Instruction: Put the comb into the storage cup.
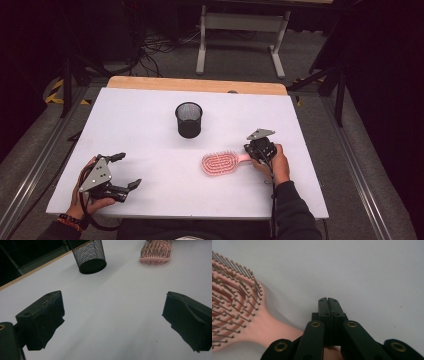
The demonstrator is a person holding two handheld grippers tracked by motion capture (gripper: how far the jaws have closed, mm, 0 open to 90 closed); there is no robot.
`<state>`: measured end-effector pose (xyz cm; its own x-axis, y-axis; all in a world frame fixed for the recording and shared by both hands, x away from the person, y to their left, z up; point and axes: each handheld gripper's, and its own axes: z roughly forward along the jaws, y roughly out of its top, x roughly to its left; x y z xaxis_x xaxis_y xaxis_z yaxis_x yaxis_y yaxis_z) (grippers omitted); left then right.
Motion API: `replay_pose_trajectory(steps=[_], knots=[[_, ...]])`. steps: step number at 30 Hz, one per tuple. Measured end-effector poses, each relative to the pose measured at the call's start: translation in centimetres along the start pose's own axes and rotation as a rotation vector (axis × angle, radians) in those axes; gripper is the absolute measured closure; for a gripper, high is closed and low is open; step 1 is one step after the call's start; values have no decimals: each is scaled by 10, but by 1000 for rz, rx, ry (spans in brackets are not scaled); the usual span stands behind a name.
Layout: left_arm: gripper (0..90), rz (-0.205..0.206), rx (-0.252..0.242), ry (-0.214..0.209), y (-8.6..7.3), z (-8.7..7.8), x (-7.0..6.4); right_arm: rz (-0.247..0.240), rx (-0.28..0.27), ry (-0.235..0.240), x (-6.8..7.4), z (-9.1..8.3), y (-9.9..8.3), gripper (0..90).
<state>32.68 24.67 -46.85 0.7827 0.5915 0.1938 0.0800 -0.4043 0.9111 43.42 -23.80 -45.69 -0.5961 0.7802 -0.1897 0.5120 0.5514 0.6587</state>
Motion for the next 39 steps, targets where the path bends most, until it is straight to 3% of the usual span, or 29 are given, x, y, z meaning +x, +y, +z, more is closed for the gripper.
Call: replay_pose_trajectory(steps=[26,39], knots=[[50,11,18,-26,0,2,-1,16,-9,75,10,-33,-34,900],[50,5,23,-36,0,4,-2,-9,-7,108,18,-42,-42,894]])
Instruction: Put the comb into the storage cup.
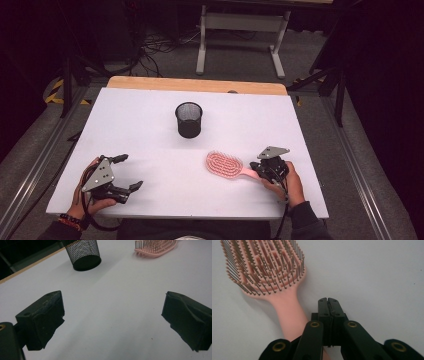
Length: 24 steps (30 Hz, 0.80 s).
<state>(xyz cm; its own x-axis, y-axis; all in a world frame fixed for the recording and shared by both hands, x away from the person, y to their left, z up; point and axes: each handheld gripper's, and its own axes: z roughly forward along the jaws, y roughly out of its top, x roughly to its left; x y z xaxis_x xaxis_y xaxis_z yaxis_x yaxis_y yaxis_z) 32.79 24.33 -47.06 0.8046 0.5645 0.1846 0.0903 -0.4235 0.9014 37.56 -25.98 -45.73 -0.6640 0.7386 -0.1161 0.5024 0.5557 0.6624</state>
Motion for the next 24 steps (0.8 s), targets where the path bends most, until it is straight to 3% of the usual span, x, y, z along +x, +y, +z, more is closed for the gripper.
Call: replay_pose_trajectory(steps=[15,21,24], knots=[[52,5,8,-12,0,1,0,-16,-3,10,6,-3,-3,883],[52,6,10,-10,0,1,0,-52,-43,-11,4,-4,-2,789],[52,6,11,-10,-1,1,1,-45,-70,-22,3,-7,-1,759]])
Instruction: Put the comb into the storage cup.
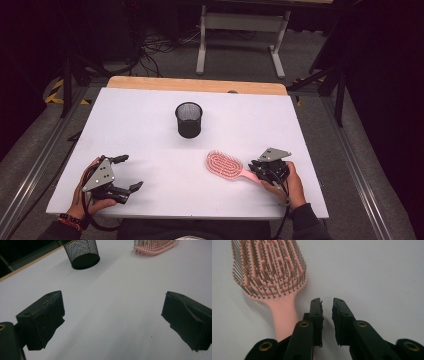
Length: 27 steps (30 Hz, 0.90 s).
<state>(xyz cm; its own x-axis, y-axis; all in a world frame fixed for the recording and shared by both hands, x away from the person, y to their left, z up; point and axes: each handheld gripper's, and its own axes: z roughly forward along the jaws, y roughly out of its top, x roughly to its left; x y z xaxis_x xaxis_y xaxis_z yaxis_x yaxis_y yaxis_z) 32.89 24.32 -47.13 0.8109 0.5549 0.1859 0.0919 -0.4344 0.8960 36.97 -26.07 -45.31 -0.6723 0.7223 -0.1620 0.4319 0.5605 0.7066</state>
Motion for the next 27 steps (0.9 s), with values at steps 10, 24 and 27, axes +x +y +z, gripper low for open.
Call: replay_pose_trajectory(steps=[10,24,27], knots=[[52,0,-1,6,0,-1,0,-24,-44,-22,-4,-9,10,497],[53,10,-2,10,1,-1,0,-79,24,4,0,-9,22,122],[50,6,-1,12,0,-1,0,-106,49,55,5,-10,28,130]])
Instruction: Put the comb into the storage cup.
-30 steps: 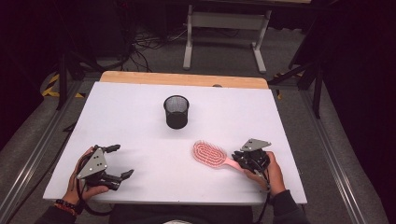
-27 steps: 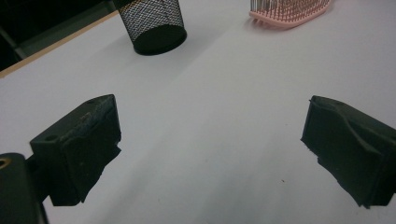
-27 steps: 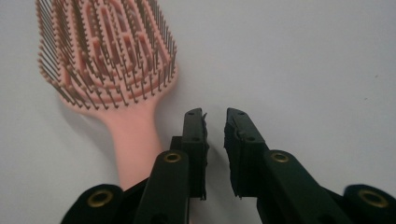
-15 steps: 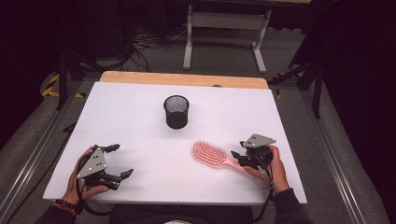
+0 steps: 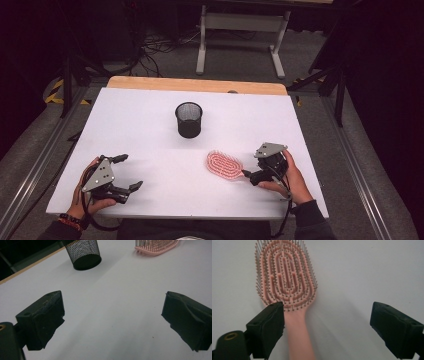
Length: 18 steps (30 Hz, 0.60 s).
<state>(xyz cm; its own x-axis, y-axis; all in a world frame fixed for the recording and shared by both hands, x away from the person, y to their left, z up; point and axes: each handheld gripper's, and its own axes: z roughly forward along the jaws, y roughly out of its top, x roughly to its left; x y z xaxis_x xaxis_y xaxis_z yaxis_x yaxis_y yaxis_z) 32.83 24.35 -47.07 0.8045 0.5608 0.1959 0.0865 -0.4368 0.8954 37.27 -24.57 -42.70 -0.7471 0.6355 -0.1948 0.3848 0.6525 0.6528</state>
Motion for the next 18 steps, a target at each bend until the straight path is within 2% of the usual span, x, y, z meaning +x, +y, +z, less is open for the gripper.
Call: replay_pose_trajectory(steps=[2,4,6,8,11,12,14,15,16,18], knots=[[50,-1,1,-1,0,0,0,-6,11,5,0,0,1,126],[50,-3,1,2,0,0,0,10,50,47,-1,2,2,107],[50,-2,1,0,0,0,0,18,58,55,-2,3,3,104],[50,-3,-1,2,0,0,0,0,116,79,-3,5,3,98],[50,-4,0,2,0,0,0,-18,162,98,-3,8,4,105],[50,-4,1,1,0,1,0,-18,162,98,-3,8,4,105],[50,-1,6,-1,0,1,0,-23,190,132,-2,12,4,193],[50,0,7,-1,0,1,0,-40,232,141,-1,16,4,254],[50,0,7,-1,0,1,0,-40,232,141,-1,16,4,254],[50,1,9,-1,0,1,0,-56,259,147,0,20,5,350]])
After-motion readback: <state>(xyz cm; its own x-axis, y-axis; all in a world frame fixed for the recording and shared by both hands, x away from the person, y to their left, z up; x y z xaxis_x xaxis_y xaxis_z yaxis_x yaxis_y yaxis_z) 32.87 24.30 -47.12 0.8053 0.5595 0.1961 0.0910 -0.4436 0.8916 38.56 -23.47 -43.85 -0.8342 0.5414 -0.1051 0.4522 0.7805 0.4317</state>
